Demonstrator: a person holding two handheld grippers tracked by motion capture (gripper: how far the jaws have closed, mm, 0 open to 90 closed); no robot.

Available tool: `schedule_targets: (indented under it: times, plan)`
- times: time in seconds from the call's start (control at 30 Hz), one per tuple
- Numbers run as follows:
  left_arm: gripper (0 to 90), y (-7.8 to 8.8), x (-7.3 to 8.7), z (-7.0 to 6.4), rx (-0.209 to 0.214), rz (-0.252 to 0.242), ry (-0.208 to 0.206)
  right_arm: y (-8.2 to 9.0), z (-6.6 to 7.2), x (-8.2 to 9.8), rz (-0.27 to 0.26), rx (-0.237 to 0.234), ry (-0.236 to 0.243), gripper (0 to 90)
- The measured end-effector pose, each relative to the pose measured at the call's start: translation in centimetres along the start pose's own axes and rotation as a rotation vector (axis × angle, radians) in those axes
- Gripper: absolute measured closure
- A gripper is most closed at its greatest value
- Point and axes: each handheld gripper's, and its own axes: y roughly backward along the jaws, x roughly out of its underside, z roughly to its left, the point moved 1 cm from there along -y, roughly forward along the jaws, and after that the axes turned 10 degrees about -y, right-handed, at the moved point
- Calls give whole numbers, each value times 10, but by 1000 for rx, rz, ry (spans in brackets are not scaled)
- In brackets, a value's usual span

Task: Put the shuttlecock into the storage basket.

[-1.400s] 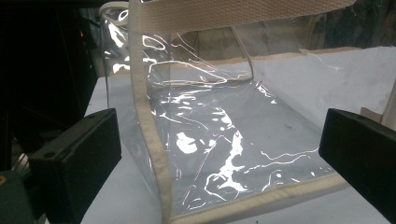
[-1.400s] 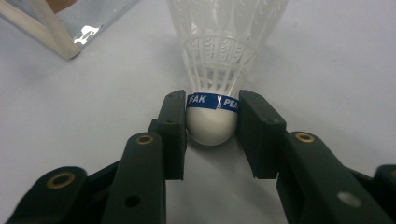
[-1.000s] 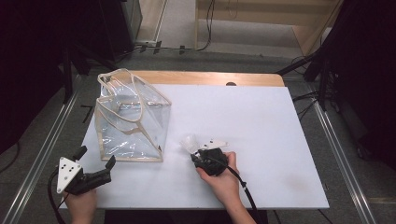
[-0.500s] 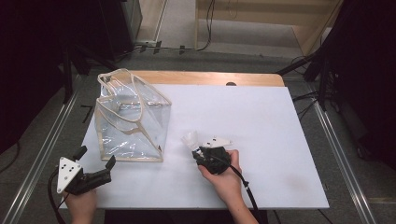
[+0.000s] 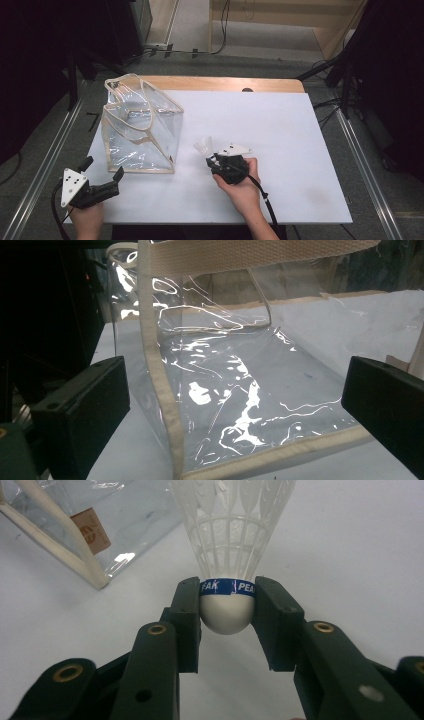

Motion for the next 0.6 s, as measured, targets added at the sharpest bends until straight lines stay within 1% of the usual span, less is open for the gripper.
schedule_targets:
  times: [0.6]
  plan:
    - [0, 0, 0, 0, 0, -1, 0, 8, 2, -10, -35, 0, 11, 623]
